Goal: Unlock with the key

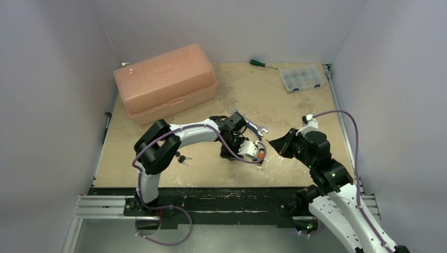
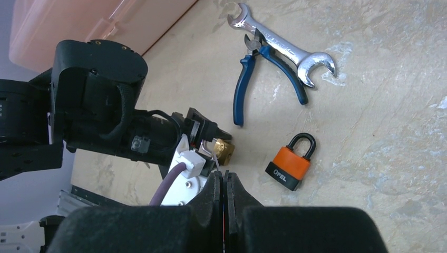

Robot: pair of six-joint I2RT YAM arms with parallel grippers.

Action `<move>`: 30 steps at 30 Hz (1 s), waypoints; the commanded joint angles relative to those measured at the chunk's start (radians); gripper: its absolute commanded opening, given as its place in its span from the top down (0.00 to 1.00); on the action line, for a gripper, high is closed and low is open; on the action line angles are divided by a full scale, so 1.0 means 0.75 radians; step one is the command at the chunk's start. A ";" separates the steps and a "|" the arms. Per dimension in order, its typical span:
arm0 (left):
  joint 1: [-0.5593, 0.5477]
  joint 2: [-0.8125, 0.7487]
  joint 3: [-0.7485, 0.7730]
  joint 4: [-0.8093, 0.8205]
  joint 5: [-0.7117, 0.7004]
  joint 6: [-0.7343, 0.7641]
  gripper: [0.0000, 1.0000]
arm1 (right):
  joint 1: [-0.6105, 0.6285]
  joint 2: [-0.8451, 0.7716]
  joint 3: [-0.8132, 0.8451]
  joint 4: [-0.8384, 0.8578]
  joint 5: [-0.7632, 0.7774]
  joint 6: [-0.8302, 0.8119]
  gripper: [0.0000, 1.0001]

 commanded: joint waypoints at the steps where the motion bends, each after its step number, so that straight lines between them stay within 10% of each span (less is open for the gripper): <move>1: 0.000 0.163 -0.027 -0.034 -0.088 0.048 0.56 | -0.004 -0.033 0.036 -0.027 0.020 -0.027 1.00; 11: 0.002 0.086 -0.023 -0.047 0.000 0.050 1.00 | -0.002 -0.047 0.057 -0.052 0.054 -0.016 1.00; 30: -0.006 -0.357 -0.206 0.261 -0.107 0.027 1.00 | -0.002 0.013 0.130 -0.036 0.068 0.015 1.00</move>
